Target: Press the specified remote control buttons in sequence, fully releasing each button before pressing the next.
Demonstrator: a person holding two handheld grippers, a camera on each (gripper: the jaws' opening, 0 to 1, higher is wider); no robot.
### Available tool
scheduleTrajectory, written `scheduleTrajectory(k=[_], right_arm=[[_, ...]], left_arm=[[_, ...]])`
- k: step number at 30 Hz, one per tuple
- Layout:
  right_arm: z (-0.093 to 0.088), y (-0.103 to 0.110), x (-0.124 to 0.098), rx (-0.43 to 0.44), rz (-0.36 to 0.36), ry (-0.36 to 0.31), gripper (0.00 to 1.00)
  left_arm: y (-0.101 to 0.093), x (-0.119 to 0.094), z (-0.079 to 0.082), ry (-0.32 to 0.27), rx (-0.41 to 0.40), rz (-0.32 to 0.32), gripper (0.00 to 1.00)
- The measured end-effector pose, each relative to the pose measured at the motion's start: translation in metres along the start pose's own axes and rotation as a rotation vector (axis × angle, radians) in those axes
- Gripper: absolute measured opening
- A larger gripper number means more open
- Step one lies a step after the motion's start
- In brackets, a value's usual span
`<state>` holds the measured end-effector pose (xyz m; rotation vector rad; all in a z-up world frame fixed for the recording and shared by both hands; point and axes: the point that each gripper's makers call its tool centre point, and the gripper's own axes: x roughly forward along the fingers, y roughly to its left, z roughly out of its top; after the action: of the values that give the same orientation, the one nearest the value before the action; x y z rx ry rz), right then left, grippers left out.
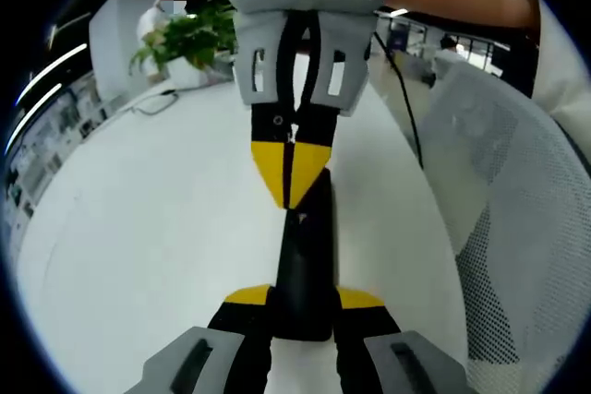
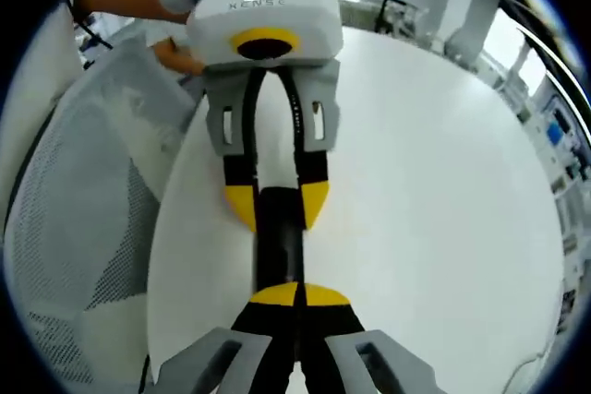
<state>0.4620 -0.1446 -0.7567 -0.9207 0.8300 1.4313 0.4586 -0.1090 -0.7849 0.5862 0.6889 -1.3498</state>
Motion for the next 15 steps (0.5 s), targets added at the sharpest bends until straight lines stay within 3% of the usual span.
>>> scheduleTrajectory(k=[15], right_arm=[[-0.005, 0.013, 0.011, -0.024, 0.015, 0.027, 0.00]], left_arm=[[0.000, 0.000, 0.001, -0.001, -0.003, 0.002, 0.24]])
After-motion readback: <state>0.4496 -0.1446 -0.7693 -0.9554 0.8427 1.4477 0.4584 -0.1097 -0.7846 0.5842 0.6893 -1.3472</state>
